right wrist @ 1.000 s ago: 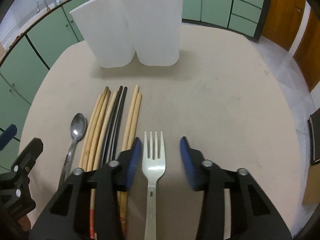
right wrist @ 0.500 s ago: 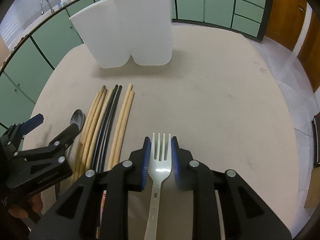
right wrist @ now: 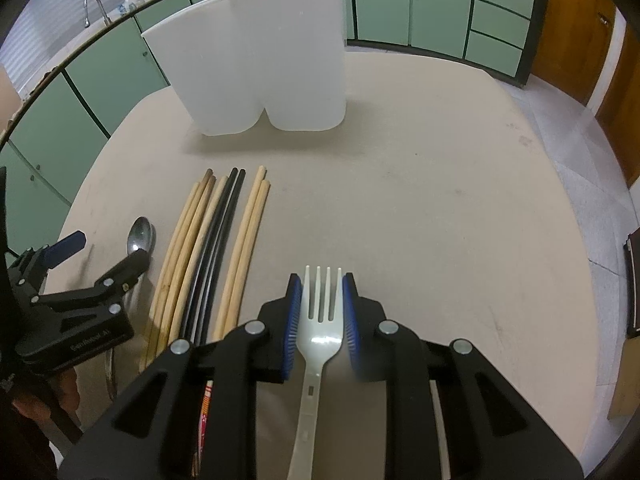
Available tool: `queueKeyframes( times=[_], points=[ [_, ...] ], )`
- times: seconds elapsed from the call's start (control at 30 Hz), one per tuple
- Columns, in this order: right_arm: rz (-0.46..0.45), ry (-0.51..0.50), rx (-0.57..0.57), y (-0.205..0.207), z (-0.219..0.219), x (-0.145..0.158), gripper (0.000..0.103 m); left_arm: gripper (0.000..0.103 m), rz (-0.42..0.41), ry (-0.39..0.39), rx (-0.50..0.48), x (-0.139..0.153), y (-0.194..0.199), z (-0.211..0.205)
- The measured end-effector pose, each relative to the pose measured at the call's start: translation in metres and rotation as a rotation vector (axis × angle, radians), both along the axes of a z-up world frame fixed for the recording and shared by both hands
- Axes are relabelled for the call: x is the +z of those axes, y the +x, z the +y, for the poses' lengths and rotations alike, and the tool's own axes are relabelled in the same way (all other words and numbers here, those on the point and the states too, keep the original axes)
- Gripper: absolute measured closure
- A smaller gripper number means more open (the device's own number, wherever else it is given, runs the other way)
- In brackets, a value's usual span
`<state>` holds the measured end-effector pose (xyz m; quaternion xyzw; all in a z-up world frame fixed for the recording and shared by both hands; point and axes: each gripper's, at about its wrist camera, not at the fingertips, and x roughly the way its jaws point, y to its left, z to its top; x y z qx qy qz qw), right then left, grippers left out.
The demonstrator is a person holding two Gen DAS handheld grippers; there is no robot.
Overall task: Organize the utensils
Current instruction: 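Close the left gripper on the steel spoon while the right gripper lifts the fork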
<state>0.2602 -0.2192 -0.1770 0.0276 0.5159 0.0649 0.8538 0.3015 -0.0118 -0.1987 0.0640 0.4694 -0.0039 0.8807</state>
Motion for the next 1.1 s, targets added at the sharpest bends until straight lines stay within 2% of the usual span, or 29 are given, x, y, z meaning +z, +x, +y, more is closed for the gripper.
queueKeyframes(
  times=[0.23, 0.4, 0.43, 0.47, 0.53, 0.6, 0.63, 0.67, 0.77, 0.9, 1.0, 1.1],
  points=[
    [0.005, -0.016, 0.012, 0.006, 0.004, -0.002, 0.082, 0.006, 0.028, 0.018, 0.037, -0.003, 0.01, -0.006],
    [0.016, -0.021, 0.01, 0.008, 0.007, -0.005, 0.078, 0.008, 0.046, -0.02, 0.062, -0.004, 0.013, -0.004],
    [0.019, -0.016, 0.009, 0.009, 0.008, -0.005, 0.078, 0.011, 0.052, -0.045, 0.066, -0.004, 0.014, -0.003],
    [0.018, -0.014, 0.011, 0.009, 0.008, -0.005, 0.078, 0.021, 0.062, -0.091, 0.063, -0.004, 0.015, -0.001],
    [0.016, -0.014, 0.012, 0.011, 0.008, -0.005, 0.083, 0.033, 0.061, -0.112, 0.053, -0.001, 0.015, -0.005],
    [0.022, 0.007, 0.011, 0.013, 0.006, -0.004, 0.083, 0.055, 0.059, -0.122, 0.024, 0.002, 0.014, -0.01],
    [0.021, 0.016, 0.015, 0.013, 0.004, -0.003, 0.083, 0.062, 0.056, -0.132, 0.012, 0.003, 0.013, -0.012],
    [0.018, 0.022, 0.017, 0.013, 0.004, -0.002, 0.083, 0.075, 0.054, -0.143, 0.0, 0.005, 0.013, -0.014],
    [-0.031, 0.04, 0.028, 0.008, 0.001, 0.008, 0.083, 0.075, 0.051, -0.18, -0.028, 0.009, 0.009, -0.013],
    [-0.152, 0.029, 0.059, -0.005, -0.003, 0.028, 0.083, 0.075, -0.053, -0.229, -0.074, 0.026, -0.012, -0.007],
    [-0.228, 0.049, 0.074, -0.012, -0.007, 0.045, 0.083, 0.075, -0.192, -0.254, -0.119, 0.054, -0.027, 0.001],
    [-0.299, 0.08, 0.079, -0.017, -0.015, 0.062, 0.083, 0.075, -0.286, -0.26, -0.146, 0.069, -0.04, 0.006]
  ],
)
